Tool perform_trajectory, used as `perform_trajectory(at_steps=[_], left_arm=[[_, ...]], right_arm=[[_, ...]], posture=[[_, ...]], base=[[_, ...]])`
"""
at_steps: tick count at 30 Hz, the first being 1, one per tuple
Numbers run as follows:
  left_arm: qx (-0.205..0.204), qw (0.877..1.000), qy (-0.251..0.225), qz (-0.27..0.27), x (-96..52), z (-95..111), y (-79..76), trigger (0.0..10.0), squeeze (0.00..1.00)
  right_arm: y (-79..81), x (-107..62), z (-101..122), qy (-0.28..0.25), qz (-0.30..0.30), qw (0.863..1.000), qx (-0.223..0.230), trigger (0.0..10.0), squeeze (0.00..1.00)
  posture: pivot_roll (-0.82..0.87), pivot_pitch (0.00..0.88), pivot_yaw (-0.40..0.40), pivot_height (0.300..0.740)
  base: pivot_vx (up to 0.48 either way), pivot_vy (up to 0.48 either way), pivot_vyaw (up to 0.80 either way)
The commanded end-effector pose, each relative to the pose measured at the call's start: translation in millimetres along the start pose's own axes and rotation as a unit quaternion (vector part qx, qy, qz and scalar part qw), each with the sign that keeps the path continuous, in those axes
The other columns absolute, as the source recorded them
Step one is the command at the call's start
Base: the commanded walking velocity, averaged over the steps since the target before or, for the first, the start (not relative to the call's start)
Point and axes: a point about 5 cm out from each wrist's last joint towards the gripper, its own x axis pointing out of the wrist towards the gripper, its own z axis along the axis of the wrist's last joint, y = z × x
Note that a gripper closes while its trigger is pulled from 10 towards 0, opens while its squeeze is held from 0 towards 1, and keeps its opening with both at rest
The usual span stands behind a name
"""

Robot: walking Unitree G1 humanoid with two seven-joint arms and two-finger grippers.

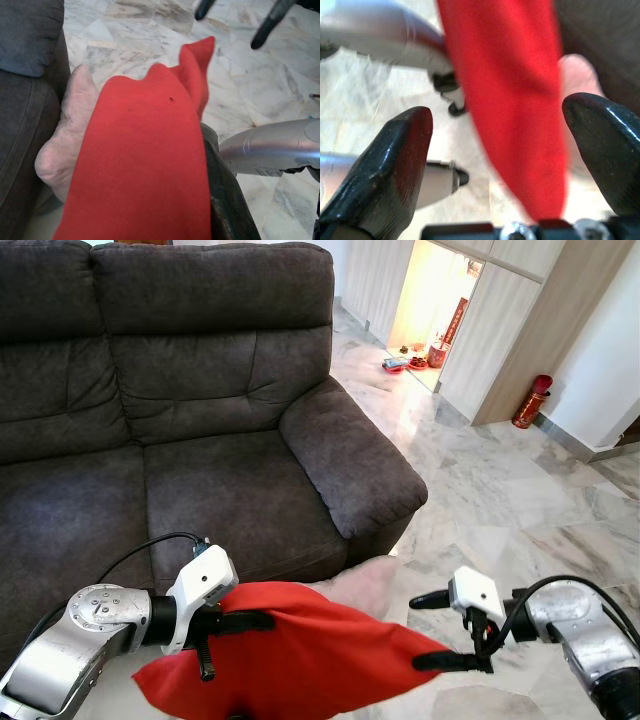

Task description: Move the pillow to the sofa from floor

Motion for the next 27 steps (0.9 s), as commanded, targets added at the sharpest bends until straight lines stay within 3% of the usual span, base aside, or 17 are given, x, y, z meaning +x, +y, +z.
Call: perform_trajectory(at_steps=[1, 4, 10, 27], left_arm=[[0.056, 0.997, -0.045, -0.002, -3.3, 25, 1.4, 10.0, 0.0], [0.056, 0.997, -0.053, -0.006, -3.8, 28, 1.1, 10.0, 0.0], [0.06, 0.996, -0.057, -0.025, -2.8, 31, -3.7, 10.0, 0.0], [0.072, 0.995, -0.05, -0.049, -8.0, 33, -10.9, 10.0, 0.0]], right_arm=[[4.7, -1.1, -8, 0.033, 0.005, 0.999, -0.009, 10.0, 0.0], [8.9, 6.3, -14, 0.045, 0.008, 0.999, -0.006, 10.0, 0.0], [1.2, 17.2, -16, 0.053, -0.036, 0.998, -0.009, 10.0, 0.0], [-8.3, 20.8, -20, 0.124, -0.044, 0.99, -0.049, 10.0, 0.0]], posture=[[0.07, 0.0, -0.121, 0.74], [0.07, 0.0, -0.124, 0.74], [0.08, 0.0, -0.128, 0.74], [0.09, 0.0, -0.141, 0.74]], base=[[0.0, 0.0, 0.0], [0.0, 0.0, 0.0], [0.0, 0.0, 0.0], [0.0, 0.0, 0.0]])
